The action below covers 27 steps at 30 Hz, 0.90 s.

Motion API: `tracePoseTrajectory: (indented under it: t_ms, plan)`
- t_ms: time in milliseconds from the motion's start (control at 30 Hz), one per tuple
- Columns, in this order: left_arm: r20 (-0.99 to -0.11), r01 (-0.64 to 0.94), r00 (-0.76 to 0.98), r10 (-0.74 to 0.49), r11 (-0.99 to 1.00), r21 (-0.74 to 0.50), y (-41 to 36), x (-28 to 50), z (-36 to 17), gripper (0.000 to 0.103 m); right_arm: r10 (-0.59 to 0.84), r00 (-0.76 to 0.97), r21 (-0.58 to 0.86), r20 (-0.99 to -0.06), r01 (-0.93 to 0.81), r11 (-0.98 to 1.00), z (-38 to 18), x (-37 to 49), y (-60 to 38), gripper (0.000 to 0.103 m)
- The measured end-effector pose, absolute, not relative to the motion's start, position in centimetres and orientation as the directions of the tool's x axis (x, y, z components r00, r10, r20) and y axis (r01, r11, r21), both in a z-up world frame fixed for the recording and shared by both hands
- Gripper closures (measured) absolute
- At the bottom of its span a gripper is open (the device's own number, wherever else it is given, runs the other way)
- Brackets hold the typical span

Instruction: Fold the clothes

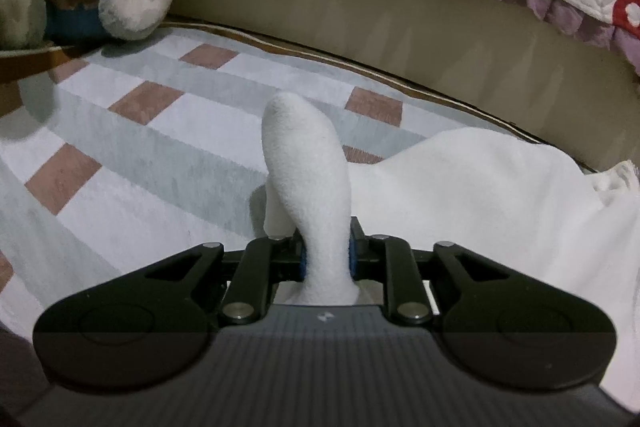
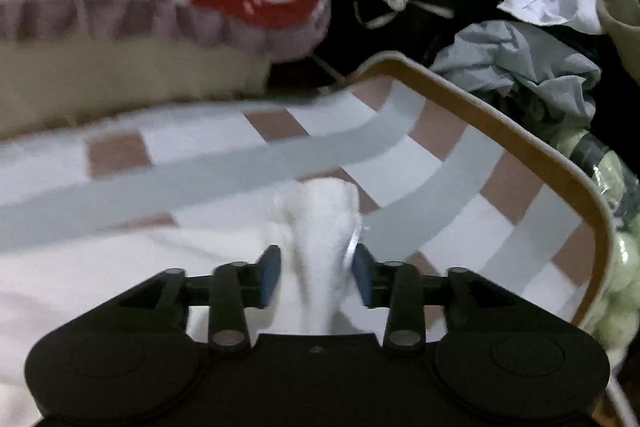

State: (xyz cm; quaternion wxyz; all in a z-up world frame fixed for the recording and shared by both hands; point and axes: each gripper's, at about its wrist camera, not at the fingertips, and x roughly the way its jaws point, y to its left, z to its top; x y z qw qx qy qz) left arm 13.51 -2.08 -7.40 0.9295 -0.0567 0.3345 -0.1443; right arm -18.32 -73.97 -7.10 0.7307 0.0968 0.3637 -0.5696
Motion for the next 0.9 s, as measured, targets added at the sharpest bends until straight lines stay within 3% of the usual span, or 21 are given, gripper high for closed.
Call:
tracePoseTrajectory:
  t_ms: [200,333,400,467,533,633,733,800,900]
  plan:
    - [-0.524,0.26,0.77,-0.365,0.929,-0.265,-2.3,11.9,-3.9,0.093,-0.687,0.343,-0.041,-0.641,0.878,0.476,-1.0,-13.3,-68.0,0.057]
    - [-0.459,0.295,0.789,-0.407,0.908,-0.299,-2.8,10.5,-1.4,0.093,-0.244,0.69,0.42,-0.682,0.642,0.642,1.9,-7.5,-62.3,0.057]
    - [-0.384,0.439,0.762,-0.521,0.852,-0.286,-5.8,7.7,0.2,0.093,0.017,0.807,0.641,-0.59,0.456,0.618,1.8,-5.2,-57.7,0.057]
    - [-0.375,0.581,0.635,-0.675,0.738,-0.344,-9.5,5.7,-0.3,0.091,0.191,0.844,0.752,-0.501,0.316,0.578,1.1,-3.4,-52.9,0.056]
    - [-0.473,0.646,0.463,-0.749,0.651,-0.398,-13.6,4.1,-3.4,0.09,0.279,0.828,0.772,-0.486,0.257,0.581,-0.1,-1.9,-48.3,0.056]
    - [-0.646,0.656,0.272,-0.713,0.629,-0.418,-17.1,2.5,-8.4,0.087,0.348,0.772,0.747,-0.532,0.235,0.622,-1.8,-0.3,-43.5,0.056]
    - [-0.637,0.617,0.229,-0.736,0.616,-0.49,-15.3,1.8,-8.5,0.085,0.358,0.729,0.677,-0.583,0.193,0.71,-2.6,-0.1,-41.6,0.057]
    - [-0.588,0.586,0.254,-0.768,0.606,-0.538,-12.5,1.3,-7.3,0.066,0.318,0.709,0.6,-0.629,0.184,0.779,-3.0,-0.8,-40.9,0.056]
    - [-0.549,0.529,0.353,-0.757,0.646,-0.55,-8.5,1.7,-6.5,0.057,0.277,0.707,0.526,-0.651,0.157,0.836,-3.9,-2.5,-41.1,0.056]
